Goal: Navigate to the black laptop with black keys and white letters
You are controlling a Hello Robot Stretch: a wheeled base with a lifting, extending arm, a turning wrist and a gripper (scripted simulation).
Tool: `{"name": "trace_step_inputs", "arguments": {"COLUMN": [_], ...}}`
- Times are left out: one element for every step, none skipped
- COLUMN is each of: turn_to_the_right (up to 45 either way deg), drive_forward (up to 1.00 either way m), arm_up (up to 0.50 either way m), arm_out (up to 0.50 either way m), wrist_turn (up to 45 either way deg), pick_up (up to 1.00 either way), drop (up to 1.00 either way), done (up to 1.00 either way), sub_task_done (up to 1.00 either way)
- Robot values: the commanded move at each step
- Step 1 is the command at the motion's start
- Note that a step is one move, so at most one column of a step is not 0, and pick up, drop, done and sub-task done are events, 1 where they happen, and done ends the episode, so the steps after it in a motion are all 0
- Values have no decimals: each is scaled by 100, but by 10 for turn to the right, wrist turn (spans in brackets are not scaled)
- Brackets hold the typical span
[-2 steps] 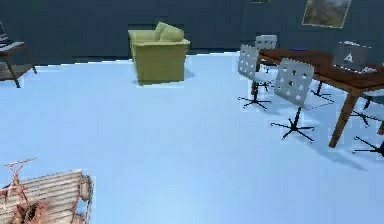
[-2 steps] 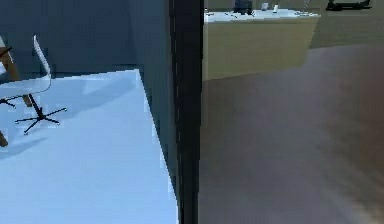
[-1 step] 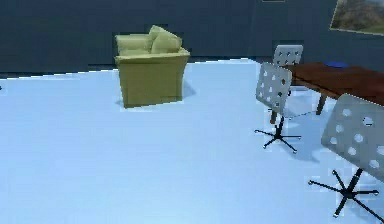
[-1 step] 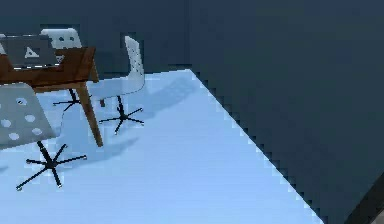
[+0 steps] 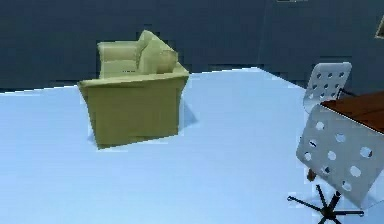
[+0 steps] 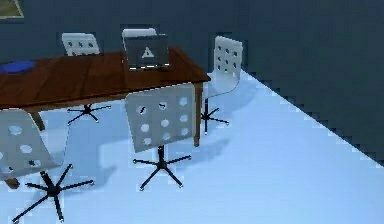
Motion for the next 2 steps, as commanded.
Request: {"name": "trace_step_inputs", "arguments": {"turn_to_the_right": [30, 0], "drive_forward": [0, 95], "arm_up": [0, 0], "arm_out": [0, 0], "wrist_turn": [0, 0], "pick_up": [0, 0], "drop": [0, 0], "done": [0, 0], "sub_task_done": [0, 0]}}
